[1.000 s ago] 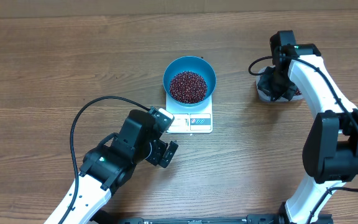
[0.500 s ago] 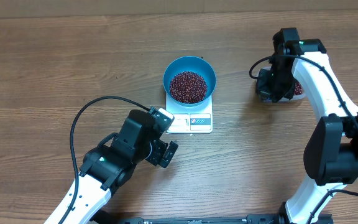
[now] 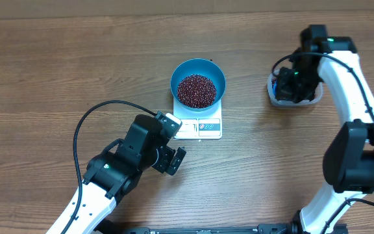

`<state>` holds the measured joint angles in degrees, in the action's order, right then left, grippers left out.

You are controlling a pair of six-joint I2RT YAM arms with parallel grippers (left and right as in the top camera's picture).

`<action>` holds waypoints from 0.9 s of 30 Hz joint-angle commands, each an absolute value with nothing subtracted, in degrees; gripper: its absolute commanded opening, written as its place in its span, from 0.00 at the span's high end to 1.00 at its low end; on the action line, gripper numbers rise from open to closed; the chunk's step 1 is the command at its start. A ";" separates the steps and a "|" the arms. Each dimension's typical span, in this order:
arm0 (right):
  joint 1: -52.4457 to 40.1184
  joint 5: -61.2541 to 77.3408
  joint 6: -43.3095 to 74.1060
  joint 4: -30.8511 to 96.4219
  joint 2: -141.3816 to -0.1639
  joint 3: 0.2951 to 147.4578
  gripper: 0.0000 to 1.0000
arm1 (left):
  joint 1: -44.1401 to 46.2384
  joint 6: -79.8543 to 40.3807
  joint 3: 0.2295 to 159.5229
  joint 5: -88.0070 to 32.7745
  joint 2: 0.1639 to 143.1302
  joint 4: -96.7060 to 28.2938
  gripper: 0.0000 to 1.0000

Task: Scoop item into bowl and weigh 150g on scale
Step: 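Lower the scoop into the tub and scoop beans with the right gripper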

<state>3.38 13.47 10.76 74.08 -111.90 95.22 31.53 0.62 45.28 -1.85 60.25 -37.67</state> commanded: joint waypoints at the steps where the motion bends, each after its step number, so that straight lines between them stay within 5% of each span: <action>1: 7.35 25.32 10.41 72.66 -109.71 96.88 0.96 | 31.79 1.30 45.15 -1.45 60.66 -37.52 0.00; 8: 16.29 44.45 15.38 69.69 -109.73 96.82 0.96 | 31.79 1.30 45.15 -1.45 60.66 -37.52 0.00; 27: 19.97 38.28 31.00 71.40 -110.39 95.18 0.96 | 31.79 1.30 45.15 -1.48 60.66 -37.52 0.00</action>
